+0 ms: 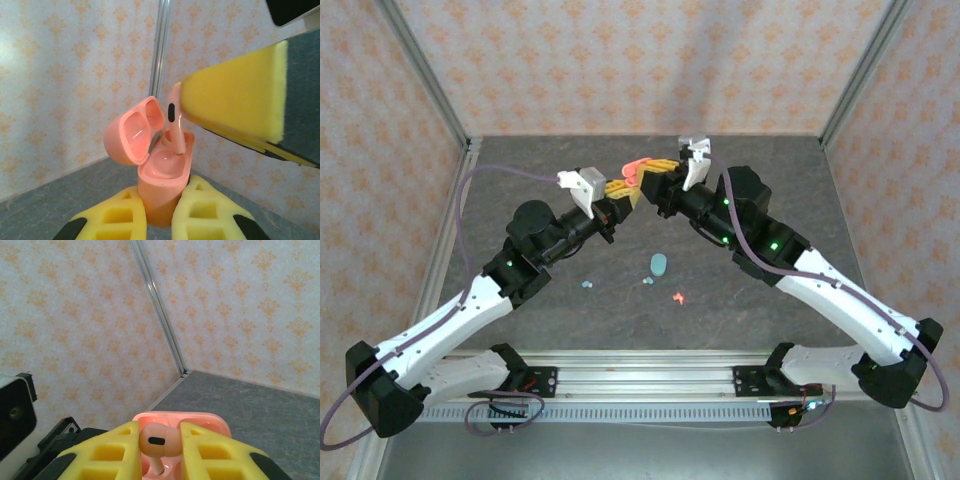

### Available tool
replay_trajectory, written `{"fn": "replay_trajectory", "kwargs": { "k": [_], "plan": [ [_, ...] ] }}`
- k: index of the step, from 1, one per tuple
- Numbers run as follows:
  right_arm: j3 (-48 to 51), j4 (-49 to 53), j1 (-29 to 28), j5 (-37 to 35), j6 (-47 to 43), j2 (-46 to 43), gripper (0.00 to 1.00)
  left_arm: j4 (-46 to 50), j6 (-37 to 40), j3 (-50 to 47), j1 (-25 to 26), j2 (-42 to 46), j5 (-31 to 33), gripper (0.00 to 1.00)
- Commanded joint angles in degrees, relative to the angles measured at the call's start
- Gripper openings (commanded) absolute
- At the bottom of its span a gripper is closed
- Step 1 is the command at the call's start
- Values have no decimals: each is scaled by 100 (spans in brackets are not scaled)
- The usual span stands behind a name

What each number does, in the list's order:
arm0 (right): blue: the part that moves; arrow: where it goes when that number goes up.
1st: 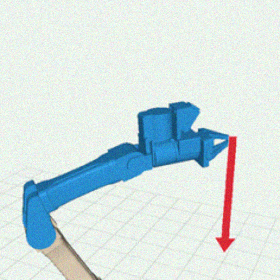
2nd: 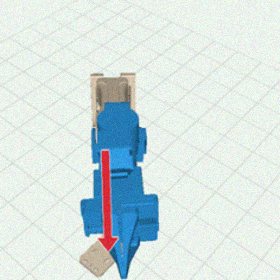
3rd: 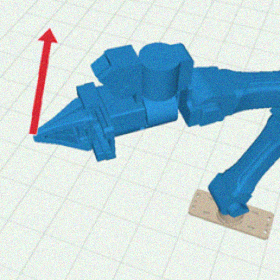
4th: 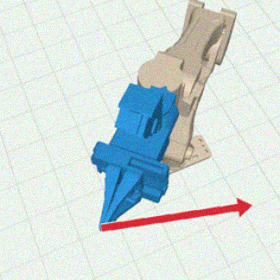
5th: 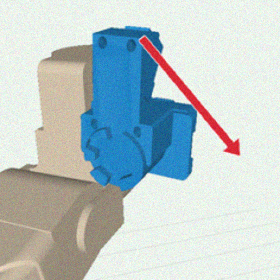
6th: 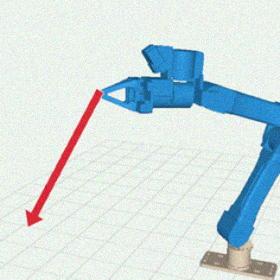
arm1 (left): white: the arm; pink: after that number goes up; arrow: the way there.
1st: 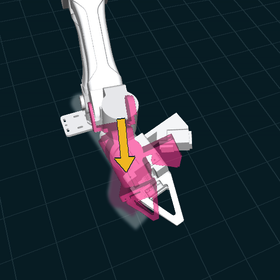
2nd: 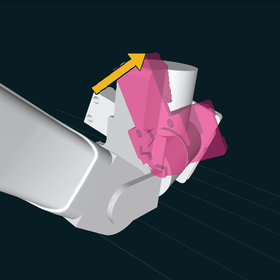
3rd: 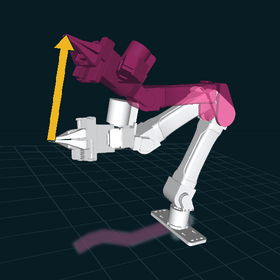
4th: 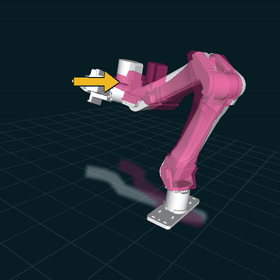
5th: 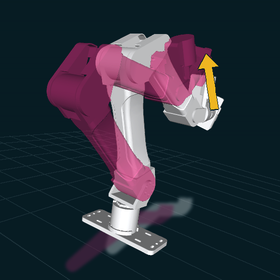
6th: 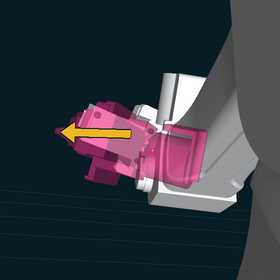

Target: Insert the wireless bluetooth earbuds into the charging case

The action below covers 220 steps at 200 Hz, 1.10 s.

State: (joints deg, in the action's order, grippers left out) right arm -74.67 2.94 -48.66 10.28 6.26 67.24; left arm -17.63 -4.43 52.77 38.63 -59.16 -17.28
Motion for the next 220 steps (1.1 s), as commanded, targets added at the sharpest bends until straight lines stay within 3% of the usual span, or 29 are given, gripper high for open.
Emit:
{"fn": "replay_trajectory", "kwargs": {
  "k": [1, 115, 220],
  "plan": [
    [39, -299, 50, 317, 147, 28, 23, -136, 47, -83, 47, 125, 128, 0],
    [49, -341, 56, 655, 191, 262, 23, -94, 65, 19, 54, 40, 128, 0],
    [70, -301, 52, 440, 120, 354, 23, -65, 76, 40, 55, 45, 98, 0]
  ]
}}
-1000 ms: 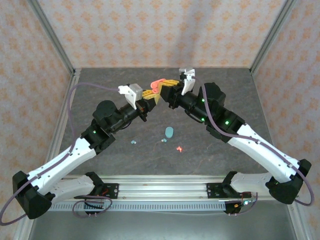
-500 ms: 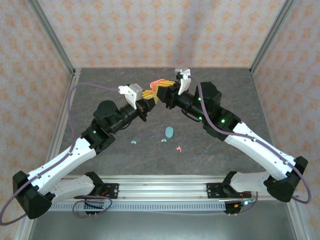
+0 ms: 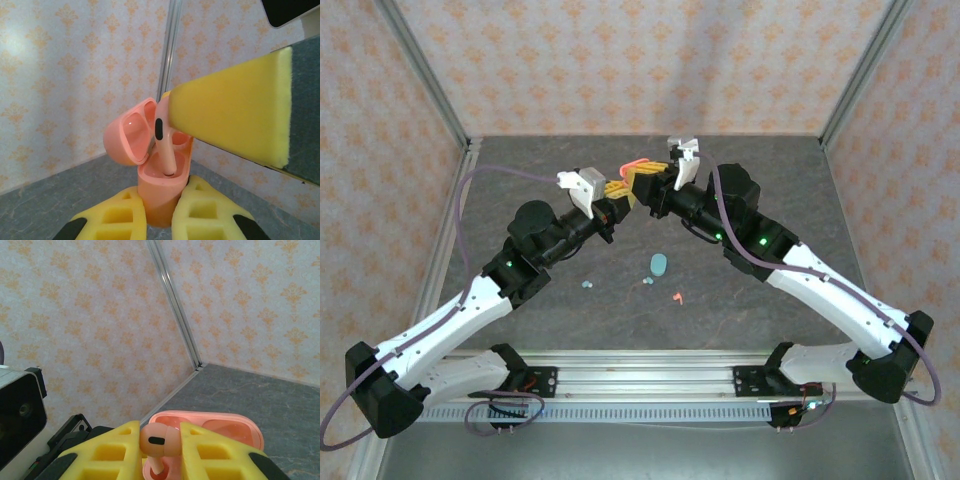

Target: Insert the wireless bluetooth earbuds into the charging case

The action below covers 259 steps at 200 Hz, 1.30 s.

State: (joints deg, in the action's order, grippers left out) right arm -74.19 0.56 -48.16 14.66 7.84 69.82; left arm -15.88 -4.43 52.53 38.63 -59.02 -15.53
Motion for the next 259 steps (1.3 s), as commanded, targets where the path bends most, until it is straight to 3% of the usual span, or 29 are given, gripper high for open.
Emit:
{"fn": "replay_trajectory", "kwargs": {
  "k": [1, 145, 259],
  "plan": [
    [20, -64, 1, 2, -37, 99, 23, -240, 75, 64, 56, 32, -75, 0],
    [54, 292, 2, 26, -81, 207, 23, -240, 65, 152, 65, -36, -93, 0],
    [414, 400, 0, -15, 16, 5, 29, -264, 111, 160, 65, 20, -29, 0]
  ]
}}
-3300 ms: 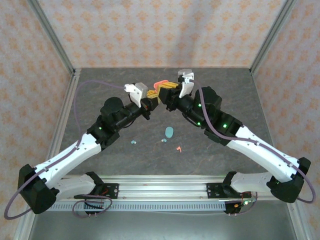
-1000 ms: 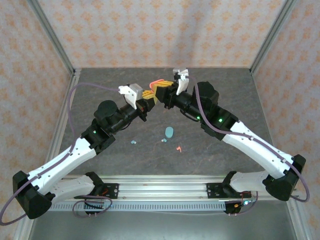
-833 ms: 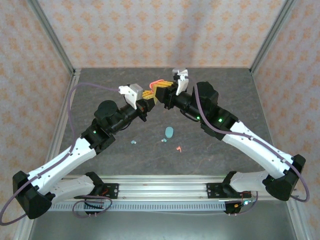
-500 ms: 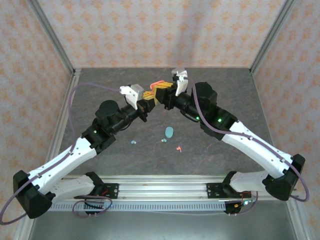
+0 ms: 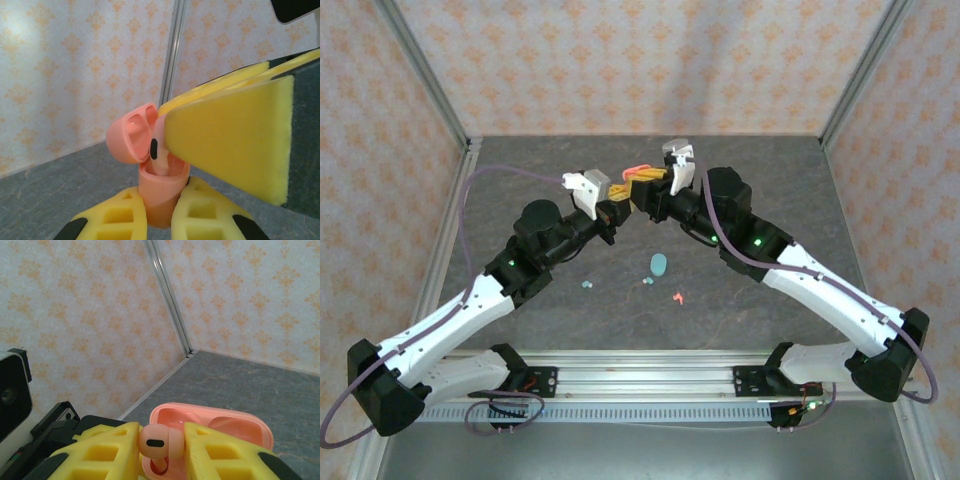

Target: Insert the wireless bluetooth earbuds into the charging case

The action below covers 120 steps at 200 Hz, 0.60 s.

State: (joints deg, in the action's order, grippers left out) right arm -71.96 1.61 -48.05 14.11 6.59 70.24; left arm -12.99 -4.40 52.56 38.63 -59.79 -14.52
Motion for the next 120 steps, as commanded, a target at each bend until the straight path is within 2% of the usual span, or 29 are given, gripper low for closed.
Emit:
{"fn": "replay_trajectory", "kwargs": {
  "k": [1, 120],
  "plan": [
    [191, 300, -11, 39, 141, -41, 30, -554, 112, 158, 65, 98, -125, 0],
    [231, 346, -11, 13, 206, -148, 37, -522, 98, 67, 63, 187, -38, 0]
  ]
}}
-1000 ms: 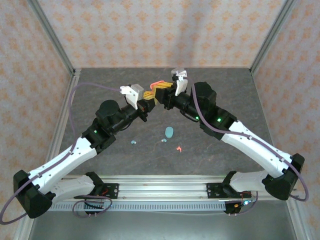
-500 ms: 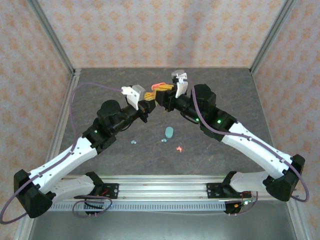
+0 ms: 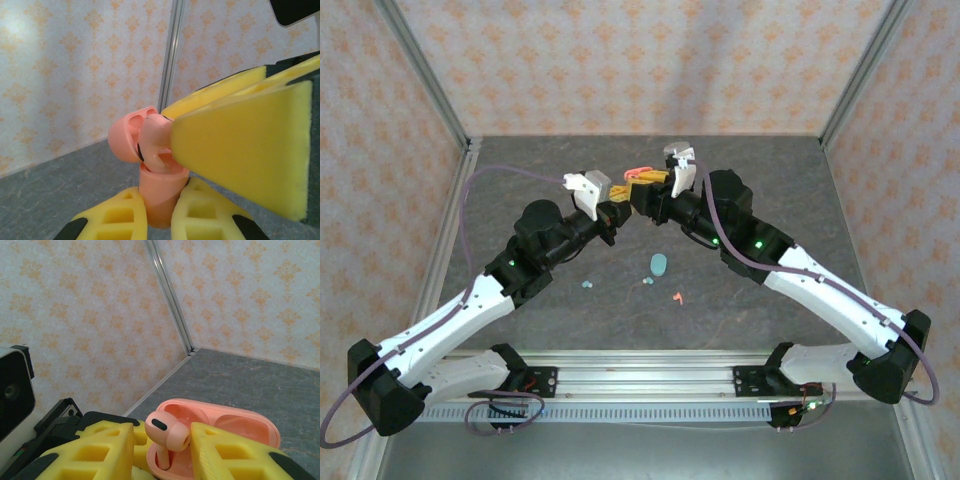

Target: Insert the wireless bluetooth earbuds into the charging case

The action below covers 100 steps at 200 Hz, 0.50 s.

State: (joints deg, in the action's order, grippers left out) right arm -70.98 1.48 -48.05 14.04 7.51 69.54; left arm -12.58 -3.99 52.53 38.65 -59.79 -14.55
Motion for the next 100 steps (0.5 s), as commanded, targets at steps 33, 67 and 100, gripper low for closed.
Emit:
{"fn": "replay_trajectory", "kwargs": {
  "k": [33, 67, 100],
  "plan": [
    [76, 387, -11, 2, 161, -90, 41, -543, 40, 57, 60, 196, -22, 0],
    [-44, 456, -11, -63, 238, -55, 45, -527, 41, 73, 61, 187, -44, 0],
    [-222, 493, -11, -94, 452, -55, 50, -492, 49, 53, 64, 196, -74, 0]
  ]
}}
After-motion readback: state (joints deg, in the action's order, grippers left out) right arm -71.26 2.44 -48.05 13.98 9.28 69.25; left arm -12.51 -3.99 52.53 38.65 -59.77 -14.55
